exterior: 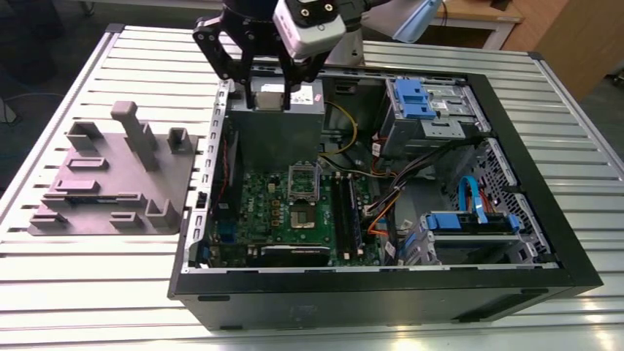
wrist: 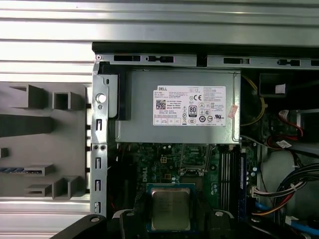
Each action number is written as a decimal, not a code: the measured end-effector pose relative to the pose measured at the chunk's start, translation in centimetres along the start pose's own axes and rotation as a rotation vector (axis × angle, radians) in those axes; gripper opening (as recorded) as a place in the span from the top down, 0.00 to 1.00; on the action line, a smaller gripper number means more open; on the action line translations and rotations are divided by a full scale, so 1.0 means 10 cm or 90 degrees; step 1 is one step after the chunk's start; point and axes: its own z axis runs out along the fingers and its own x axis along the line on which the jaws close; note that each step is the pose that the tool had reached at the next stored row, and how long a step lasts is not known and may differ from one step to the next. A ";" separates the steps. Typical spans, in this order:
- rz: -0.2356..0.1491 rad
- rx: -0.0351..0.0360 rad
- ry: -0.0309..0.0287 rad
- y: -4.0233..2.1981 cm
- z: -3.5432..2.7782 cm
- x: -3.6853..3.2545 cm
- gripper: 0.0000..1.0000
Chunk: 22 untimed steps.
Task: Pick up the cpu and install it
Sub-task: 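Pick up the cpu and move it towards the insertion slot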
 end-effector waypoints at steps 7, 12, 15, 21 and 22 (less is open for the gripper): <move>0.001 0.0000 0.0000 0.000 0.001 -0.059 0.53; 0.001 0.0000 0.0000 0.000 0.001 -0.095 0.53; 0.002 0.0000 0.0000 0.000 0.002 -0.115 0.53; 0.003 0.0000 0.0000 0.000 0.002 -0.153 0.53; 0.003 0.0000 0.0000 0.000 0.002 -0.160 0.53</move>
